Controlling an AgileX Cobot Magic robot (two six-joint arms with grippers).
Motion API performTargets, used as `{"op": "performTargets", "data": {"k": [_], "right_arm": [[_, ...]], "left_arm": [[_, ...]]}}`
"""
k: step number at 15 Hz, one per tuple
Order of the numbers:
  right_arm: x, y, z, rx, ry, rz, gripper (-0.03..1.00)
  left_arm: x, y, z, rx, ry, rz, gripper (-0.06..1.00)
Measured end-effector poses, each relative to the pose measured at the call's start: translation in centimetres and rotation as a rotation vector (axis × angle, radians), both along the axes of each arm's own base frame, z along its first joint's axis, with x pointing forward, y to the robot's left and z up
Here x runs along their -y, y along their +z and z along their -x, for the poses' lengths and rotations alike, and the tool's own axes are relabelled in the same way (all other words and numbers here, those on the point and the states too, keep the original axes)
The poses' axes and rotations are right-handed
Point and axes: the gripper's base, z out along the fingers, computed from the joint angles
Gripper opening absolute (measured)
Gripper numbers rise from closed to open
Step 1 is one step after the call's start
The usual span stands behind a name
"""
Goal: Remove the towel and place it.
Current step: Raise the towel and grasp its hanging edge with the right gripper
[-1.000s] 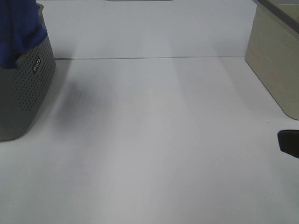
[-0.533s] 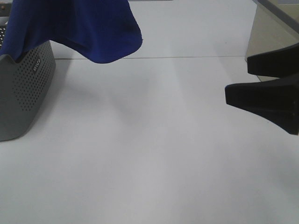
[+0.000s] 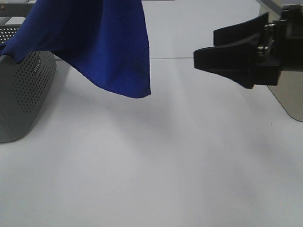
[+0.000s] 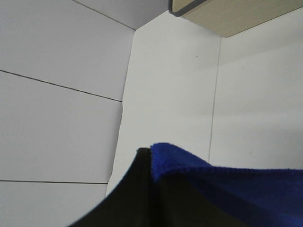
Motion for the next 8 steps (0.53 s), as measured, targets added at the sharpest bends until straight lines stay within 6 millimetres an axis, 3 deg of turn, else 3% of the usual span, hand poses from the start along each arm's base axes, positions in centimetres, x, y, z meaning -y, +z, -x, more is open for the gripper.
{"op": "performTargets", "data": {"k": [2, 8], "right_arm": [[-2.7, -1.0, -2.1, -0.036, 0.105, -0.014, 0.80], [-4.1, -2.8, -5.1, -0.082, 0.172, -0.048, 0.80]], "left_arm": [[1.6, -1.1, -0.3, -0.024, -0.029, -0.007, 0.00], [2.4, -1.3, -0.9, -0.001, -0.046, 0.032, 0.00]]}}
